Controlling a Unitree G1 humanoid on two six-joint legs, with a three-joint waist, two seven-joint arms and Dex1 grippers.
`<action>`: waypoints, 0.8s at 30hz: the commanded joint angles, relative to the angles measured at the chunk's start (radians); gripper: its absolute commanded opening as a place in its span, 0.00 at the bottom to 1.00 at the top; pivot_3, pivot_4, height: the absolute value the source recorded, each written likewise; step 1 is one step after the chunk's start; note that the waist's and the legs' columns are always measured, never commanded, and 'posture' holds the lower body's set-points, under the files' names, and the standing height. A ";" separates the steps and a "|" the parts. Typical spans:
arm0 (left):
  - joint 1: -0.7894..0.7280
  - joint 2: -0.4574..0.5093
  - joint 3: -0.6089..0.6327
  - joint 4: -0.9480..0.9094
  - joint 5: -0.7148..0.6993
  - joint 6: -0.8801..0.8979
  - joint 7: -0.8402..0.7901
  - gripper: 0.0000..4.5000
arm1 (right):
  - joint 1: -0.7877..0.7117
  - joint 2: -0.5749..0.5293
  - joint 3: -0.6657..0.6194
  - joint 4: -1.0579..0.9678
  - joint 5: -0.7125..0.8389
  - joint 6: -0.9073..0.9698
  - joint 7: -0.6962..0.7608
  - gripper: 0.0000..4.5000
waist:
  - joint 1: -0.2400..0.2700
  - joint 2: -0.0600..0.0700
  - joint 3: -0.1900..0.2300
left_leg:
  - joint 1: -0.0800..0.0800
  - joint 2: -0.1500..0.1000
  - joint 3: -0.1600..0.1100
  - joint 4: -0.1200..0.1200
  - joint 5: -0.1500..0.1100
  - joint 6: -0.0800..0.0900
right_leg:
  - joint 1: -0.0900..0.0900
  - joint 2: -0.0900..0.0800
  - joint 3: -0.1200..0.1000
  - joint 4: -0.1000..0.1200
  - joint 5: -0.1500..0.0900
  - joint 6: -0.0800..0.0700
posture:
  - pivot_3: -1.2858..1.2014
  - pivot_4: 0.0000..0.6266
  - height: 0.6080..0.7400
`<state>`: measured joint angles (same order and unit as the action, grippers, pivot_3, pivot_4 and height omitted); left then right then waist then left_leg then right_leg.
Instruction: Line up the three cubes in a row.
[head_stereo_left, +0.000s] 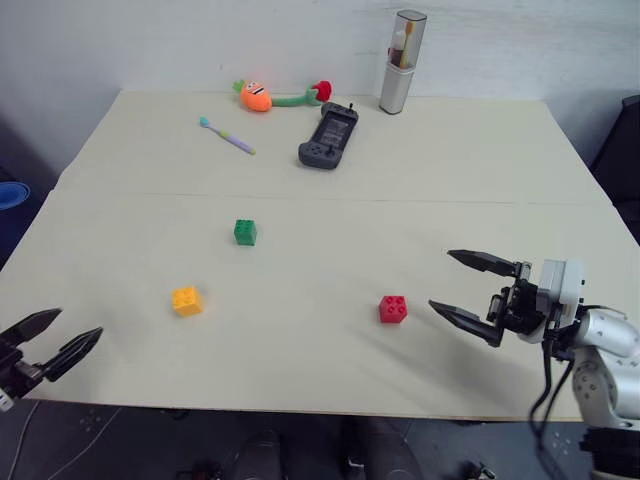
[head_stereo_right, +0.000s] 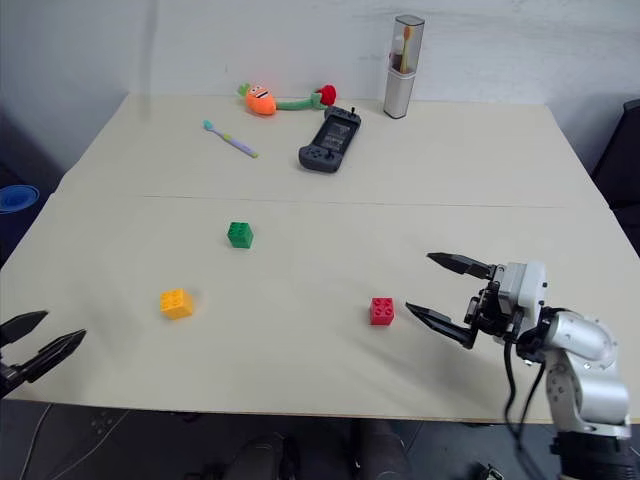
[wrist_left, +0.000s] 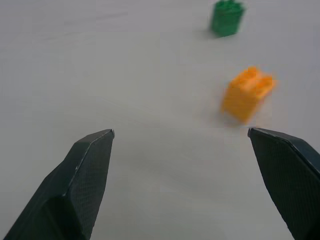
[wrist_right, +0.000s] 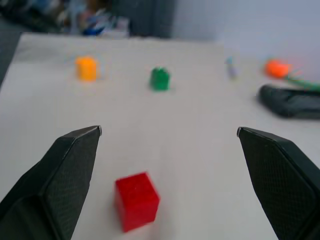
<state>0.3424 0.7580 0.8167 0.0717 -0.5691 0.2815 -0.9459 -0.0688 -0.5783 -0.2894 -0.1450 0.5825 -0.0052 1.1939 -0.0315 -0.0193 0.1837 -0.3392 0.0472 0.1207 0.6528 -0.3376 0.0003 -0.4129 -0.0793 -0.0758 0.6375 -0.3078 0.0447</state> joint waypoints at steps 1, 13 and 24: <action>-0.016 0.022 0.020 0.011 0.009 -0.026 0.010 1.00 | 0.000 -0.012 -0.023 -0.046 0.074 0.032 0.002 0.99 | 0.006 -0.001 -0.001 | 0.000 0.000 0.000 0.000 0.000 0.000 | 0.001 0.000 0.000 0.000 0.000 0.000 | 0.52 0.24 1.00; -0.681 -0.042 -0.483 -0.363 -0.053 0.699 0.572 1.00 | -0.048 -0.031 0.020 -0.079 0.047 0.048 -0.030 0.99 | 0.026 -0.002 -0.001 | -0.001 -0.001 0.000 -0.002 0.003 -0.006 | 0.001 -0.001 0.000 -0.002 0.001 0.000 | 0.52 0.24 1.00; -0.919 -0.387 -0.723 -0.233 0.260 0.714 1.015 1.00 | -0.037 -0.041 0.025 -0.164 0.054 0.096 -0.104 0.99 | 0.033 -0.005 0.000 | 0.000 0.000 0.002 0.000 0.007 -0.009 | 0.000 0.004 0.001 0.001 0.001 0.001 | 0.52 0.24 1.00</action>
<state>-0.5653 0.3827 0.1220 -0.1771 -0.3671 1.0482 0.0371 -0.1075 -0.6014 -0.2434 -0.2604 0.6163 0.0904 1.0996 0.0017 -0.0238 0.1836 -0.3390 0.0467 0.1223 0.6533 -0.3307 -0.0091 -0.4126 -0.0758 -0.0744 0.6385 -0.3066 0.0460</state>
